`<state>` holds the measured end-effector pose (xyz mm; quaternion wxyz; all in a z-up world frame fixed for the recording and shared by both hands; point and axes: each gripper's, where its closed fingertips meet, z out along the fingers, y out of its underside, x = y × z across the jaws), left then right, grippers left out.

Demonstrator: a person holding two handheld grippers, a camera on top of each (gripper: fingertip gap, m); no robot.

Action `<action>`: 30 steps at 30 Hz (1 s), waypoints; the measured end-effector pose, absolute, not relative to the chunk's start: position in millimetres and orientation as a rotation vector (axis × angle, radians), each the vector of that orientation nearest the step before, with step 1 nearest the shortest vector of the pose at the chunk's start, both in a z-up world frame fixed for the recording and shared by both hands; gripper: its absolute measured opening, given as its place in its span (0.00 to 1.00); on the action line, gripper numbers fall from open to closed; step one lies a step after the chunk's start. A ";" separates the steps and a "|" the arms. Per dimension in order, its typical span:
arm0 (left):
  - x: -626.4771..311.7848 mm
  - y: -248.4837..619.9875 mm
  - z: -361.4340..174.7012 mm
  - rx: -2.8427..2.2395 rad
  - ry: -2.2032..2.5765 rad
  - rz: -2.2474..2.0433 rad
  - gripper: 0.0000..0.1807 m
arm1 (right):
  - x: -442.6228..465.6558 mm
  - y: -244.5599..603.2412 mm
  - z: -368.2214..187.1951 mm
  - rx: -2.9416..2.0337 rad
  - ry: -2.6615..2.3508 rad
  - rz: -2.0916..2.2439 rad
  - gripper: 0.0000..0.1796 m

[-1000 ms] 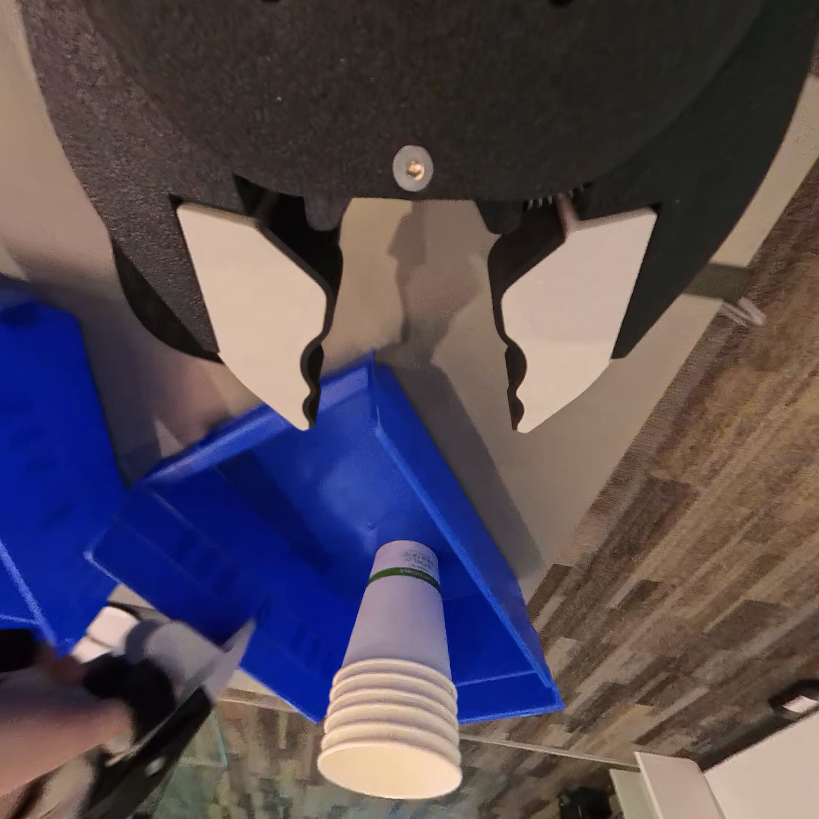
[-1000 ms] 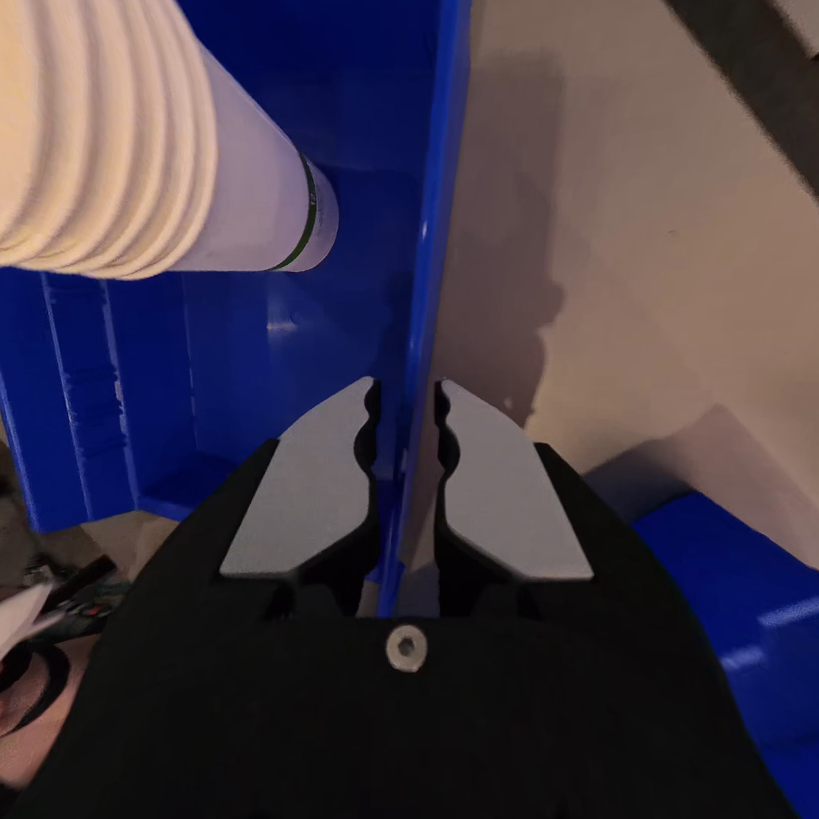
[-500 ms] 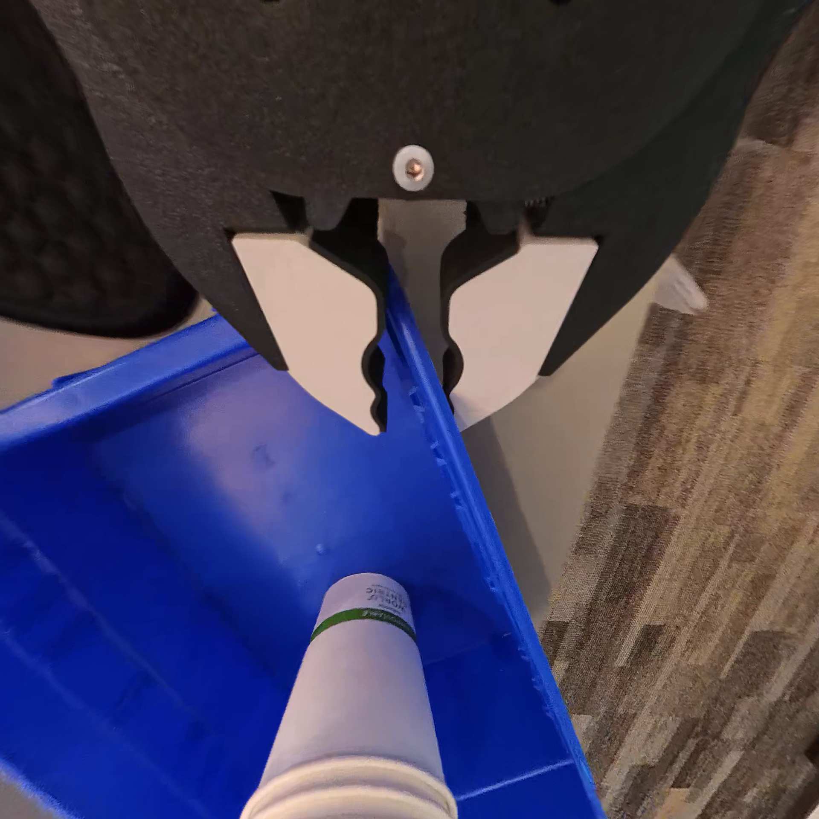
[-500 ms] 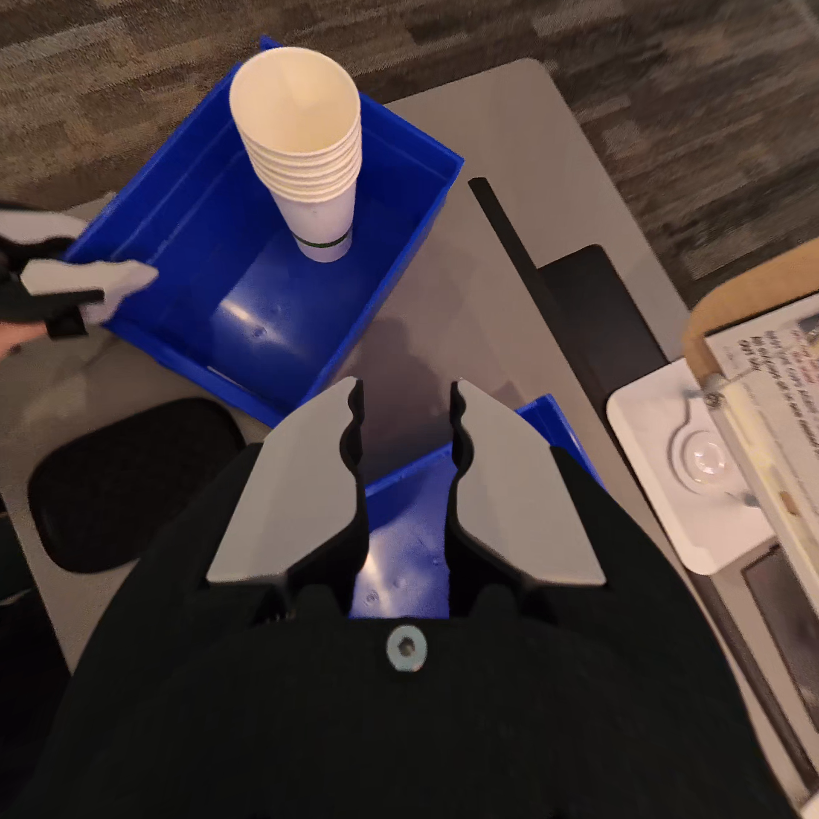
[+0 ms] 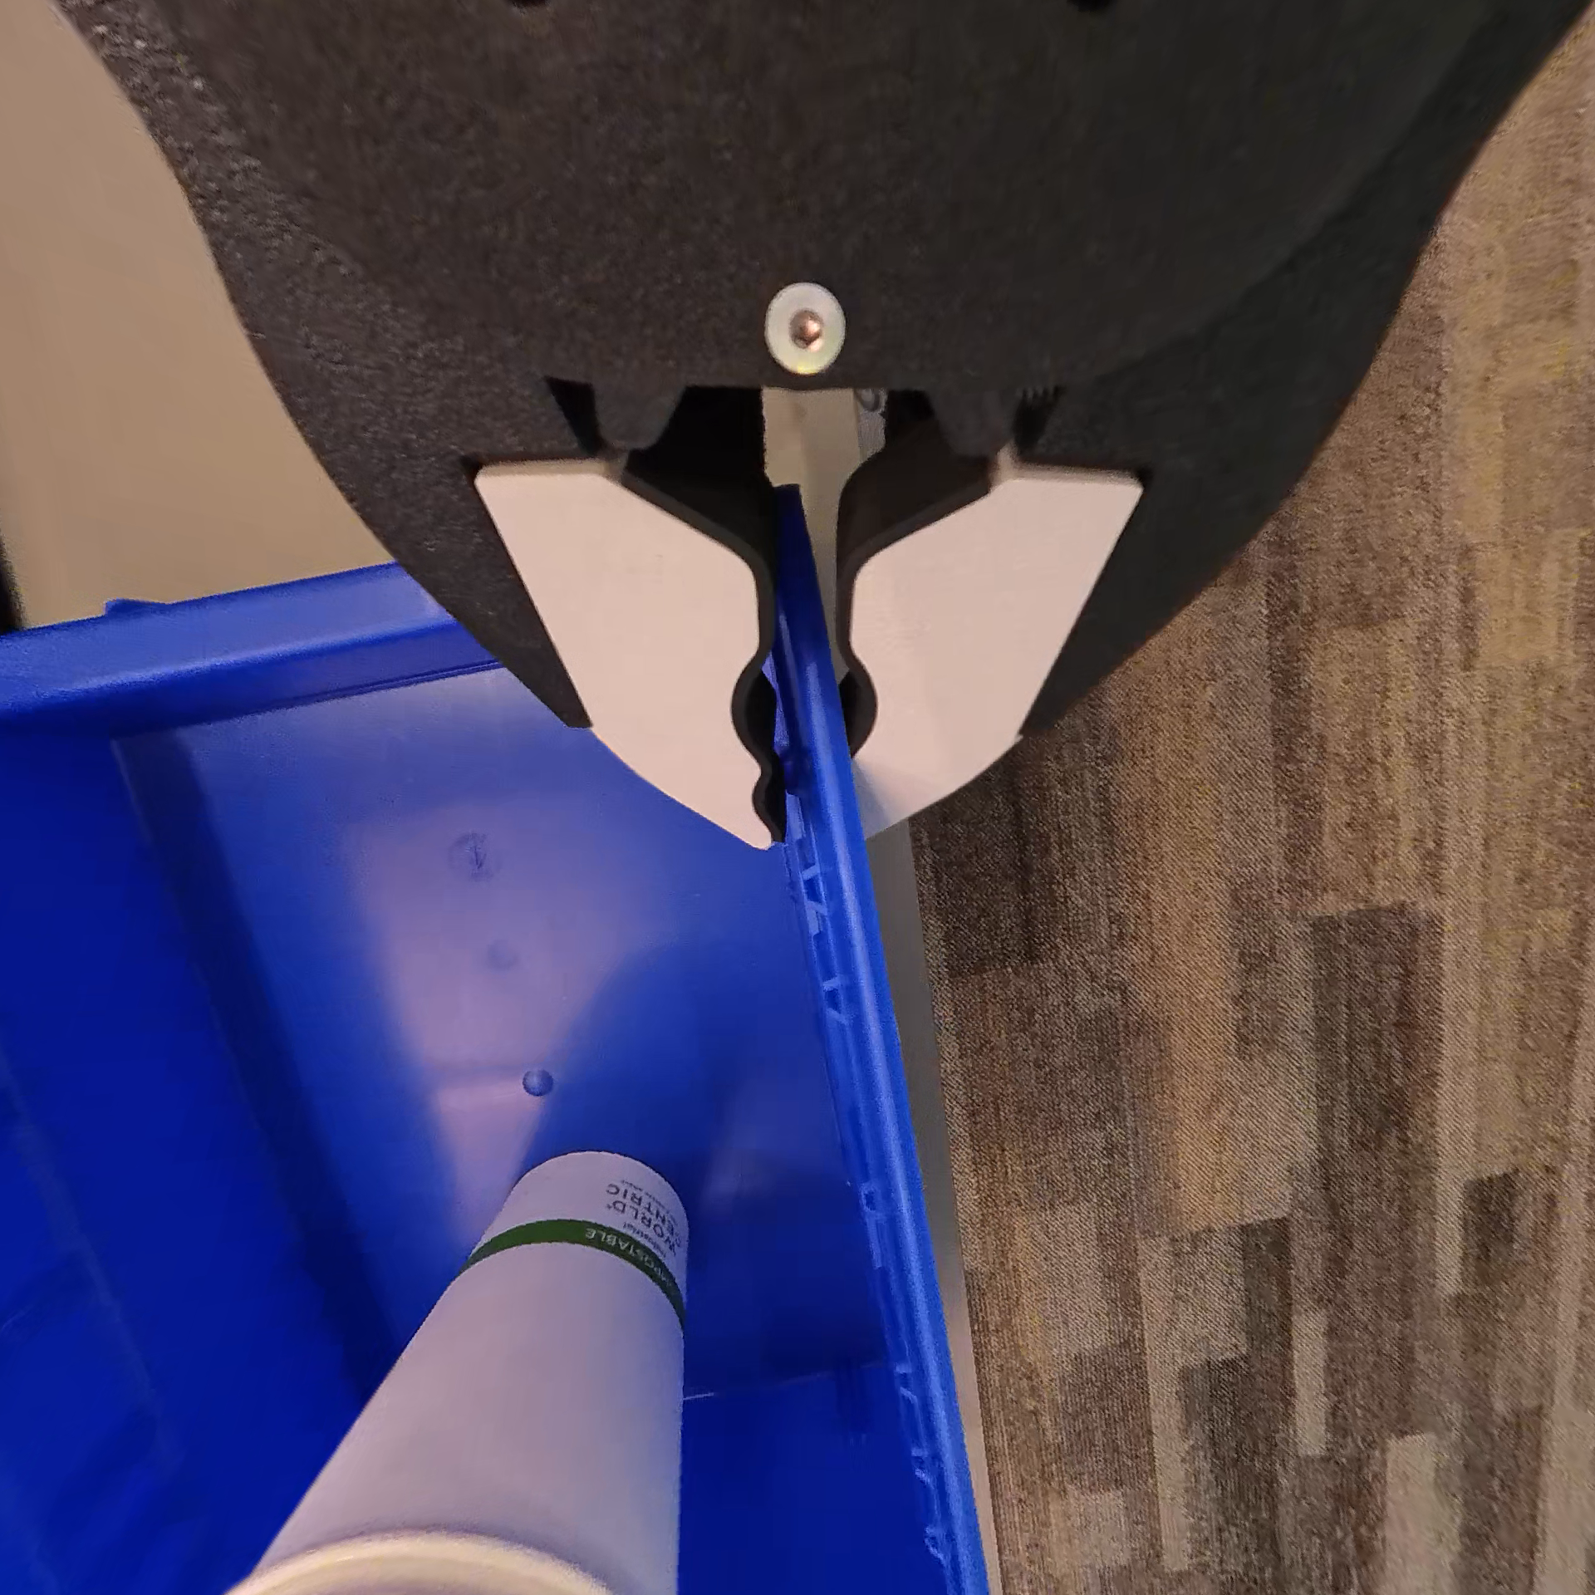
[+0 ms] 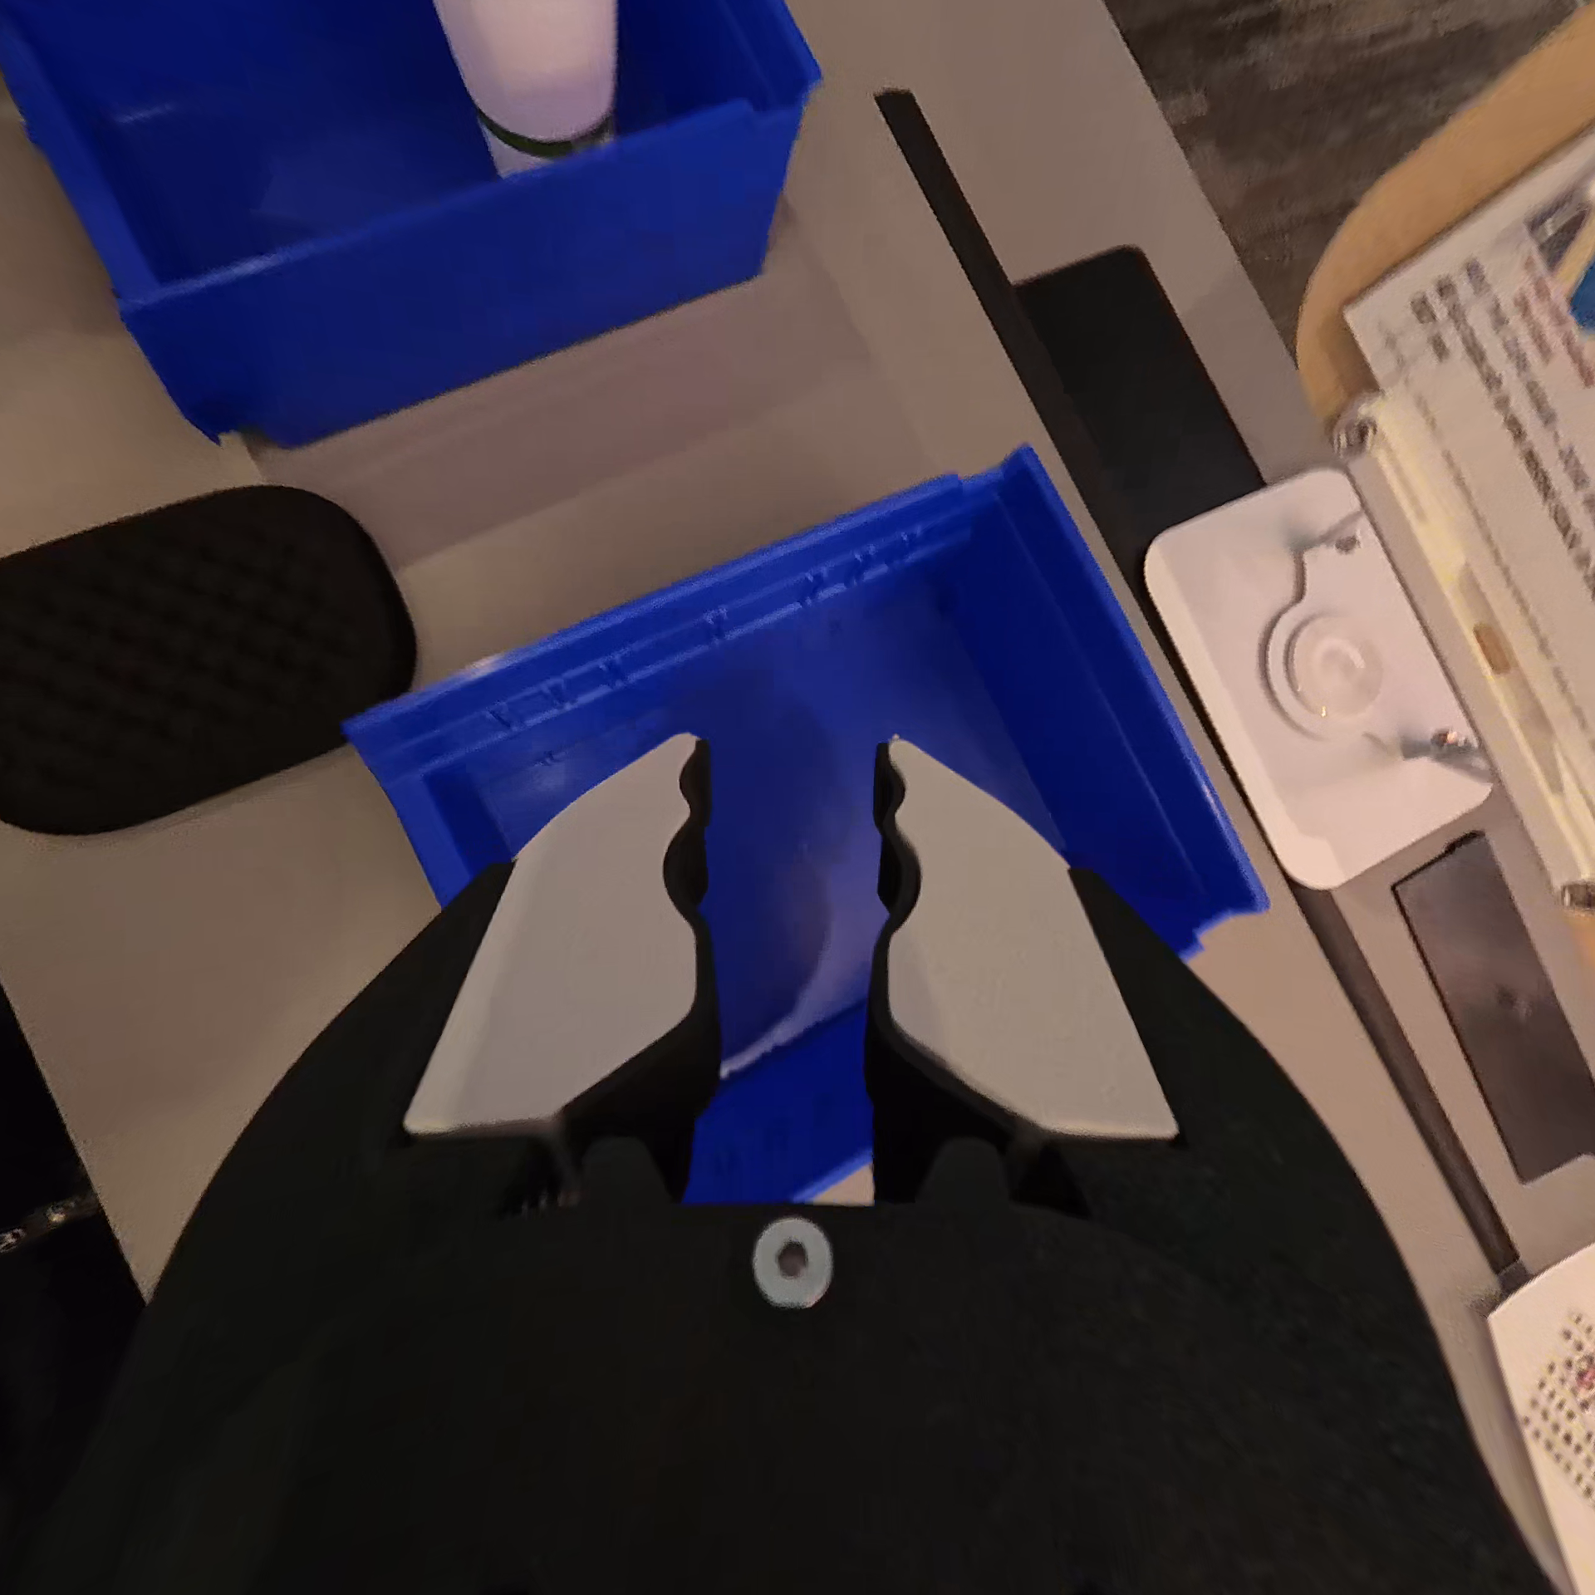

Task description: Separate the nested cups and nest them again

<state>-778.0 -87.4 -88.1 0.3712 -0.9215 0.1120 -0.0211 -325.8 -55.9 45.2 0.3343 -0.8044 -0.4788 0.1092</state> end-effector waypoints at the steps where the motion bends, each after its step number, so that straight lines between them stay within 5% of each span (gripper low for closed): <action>1: -778.8 -86.2 -88.1 -2.357 0.309 -0.042 0.04 | -315.7 -53.1 40.7 -2.120 -1.219 0.282 0.20; 7: -779.4 -84.0 -87.9 -2.347 0.284 -0.057 0.05 | -232.5 -24.1 9.8 -2.346 -0.820 0.205 0.34; 11: -781.4 -84.4 -73.1 -2.274 0.195 -0.089 0.29 | -207.7 -22.1 -22.5 -2.506 -0.582 0.279 0.44; 15: -787.1 -95.0 -41.8 -2.160 0.129 -0.073 0.37 | -207.3 -21.3 -57.9 -2.652 -0.466 0.302 0.43; 21: -778.1 -125.4 4.5 -2.003 0.071 0.007 0.33 | -199.0 -21.6 -104.7 -2.930 -0.428 0.180 0.31; 24: -763.1 -145.3 17.6 -1.947 0.044 0.013 0.30 | -202.0 -20.8 -112.7 -2.989 -0.457 0.265 0.06; 30: -730.4 -182.8 24.2 -1.888 0.024 -0.024 0.26 | -178.0 -9.9 -113.0 -2.972 -0.459 0.374 0.03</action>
